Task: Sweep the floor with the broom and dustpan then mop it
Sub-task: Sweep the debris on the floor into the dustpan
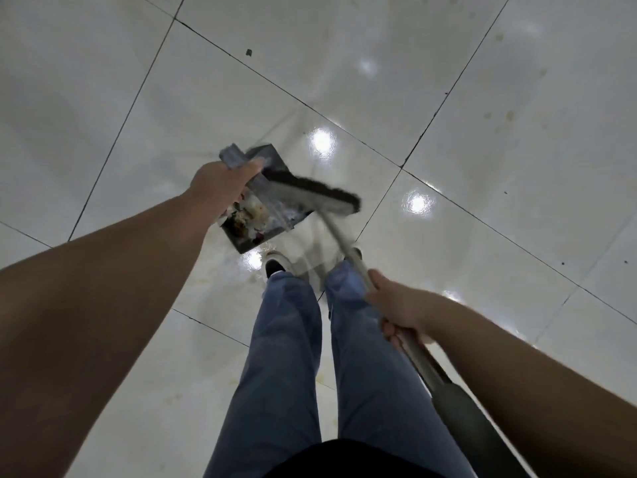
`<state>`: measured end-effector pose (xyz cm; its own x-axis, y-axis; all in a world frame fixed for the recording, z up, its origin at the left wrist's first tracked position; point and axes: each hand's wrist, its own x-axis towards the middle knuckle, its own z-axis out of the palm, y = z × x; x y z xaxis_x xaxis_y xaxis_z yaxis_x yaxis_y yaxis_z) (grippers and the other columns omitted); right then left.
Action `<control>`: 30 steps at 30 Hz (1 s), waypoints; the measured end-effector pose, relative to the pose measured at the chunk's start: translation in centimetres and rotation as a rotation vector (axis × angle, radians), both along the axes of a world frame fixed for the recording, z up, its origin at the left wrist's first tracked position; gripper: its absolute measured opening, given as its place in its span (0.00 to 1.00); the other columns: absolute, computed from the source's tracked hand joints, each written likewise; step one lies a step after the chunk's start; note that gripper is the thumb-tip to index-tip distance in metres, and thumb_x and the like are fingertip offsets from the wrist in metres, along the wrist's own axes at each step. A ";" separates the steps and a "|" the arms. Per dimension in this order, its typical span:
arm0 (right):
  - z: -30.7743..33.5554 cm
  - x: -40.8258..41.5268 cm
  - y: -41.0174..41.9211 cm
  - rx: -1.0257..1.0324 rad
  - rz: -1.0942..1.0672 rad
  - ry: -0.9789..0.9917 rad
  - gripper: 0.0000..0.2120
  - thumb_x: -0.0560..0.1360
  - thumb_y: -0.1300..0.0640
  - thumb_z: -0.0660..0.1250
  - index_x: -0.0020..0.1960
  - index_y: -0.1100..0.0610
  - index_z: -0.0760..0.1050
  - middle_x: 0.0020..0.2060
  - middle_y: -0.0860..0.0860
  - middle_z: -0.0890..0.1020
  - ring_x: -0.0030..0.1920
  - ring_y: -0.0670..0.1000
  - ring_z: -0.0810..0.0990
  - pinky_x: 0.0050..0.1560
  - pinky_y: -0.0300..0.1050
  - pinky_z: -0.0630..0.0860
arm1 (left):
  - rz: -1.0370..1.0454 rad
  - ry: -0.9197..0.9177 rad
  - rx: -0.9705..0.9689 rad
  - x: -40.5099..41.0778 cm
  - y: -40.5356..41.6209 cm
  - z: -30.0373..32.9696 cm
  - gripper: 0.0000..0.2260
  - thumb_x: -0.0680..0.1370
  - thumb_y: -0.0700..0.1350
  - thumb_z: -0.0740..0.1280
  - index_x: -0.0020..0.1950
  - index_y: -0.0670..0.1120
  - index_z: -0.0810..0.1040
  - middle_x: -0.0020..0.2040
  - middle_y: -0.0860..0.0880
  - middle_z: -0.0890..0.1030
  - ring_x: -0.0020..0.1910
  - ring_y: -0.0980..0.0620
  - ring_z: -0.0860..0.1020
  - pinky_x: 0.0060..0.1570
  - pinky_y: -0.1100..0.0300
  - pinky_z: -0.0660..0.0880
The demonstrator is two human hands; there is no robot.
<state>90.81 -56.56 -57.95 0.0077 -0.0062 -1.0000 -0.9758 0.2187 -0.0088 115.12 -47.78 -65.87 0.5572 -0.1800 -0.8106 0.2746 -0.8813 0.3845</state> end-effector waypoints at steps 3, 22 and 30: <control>0.6 0.4 1.2 -0.083 0.021 0.017 0.13 0.79 0.61 0.56 0.62 0.57 0.71 0.29 0.54 0.70 0.21 0.48 0.69 0.15 0.31 0.63 | -0.005 0.018 -0.007 0.8 1.2 0.4 0.17 0.70 0.60 0.70 0.36 0.47 0.74 0.37 0.46 0.77 0.38 0.49 0.75 0.51 0.52 0.77; 0.8 0.3 0.2 0.027 -0.117 0.048 0.08 0.81 0.63 0.50 0.56 0.54 0.63 0.16 0.50 0.65 0.17 0.46 0.62 0.19 0.33 0.64 | 0.072 0.001 0.008 1.5 6.2 -0.3 0.18 0.70 0.60 0.70 0.40 0.45 0.77 0.34 0.48 0.75 0.39 0.48 0.75 0.51 0.53 0.76; 1.8 1.7 3.7 0.079 -0.105 0.003 0.13 0.81 0.57 0.53 0.64 0.53 0.68 0.24 0.54 0.66 0.15 0.46 0.64 0.16 0.34 0.65 | 0.151 0.024 -0.011 1.4 8.0 0.2 0.15 0.71 0.57 0.71 0.35 0.47 0.74 0.33 0.49 0.74 0.32 0.53 0.72 0.43 0.57 0.71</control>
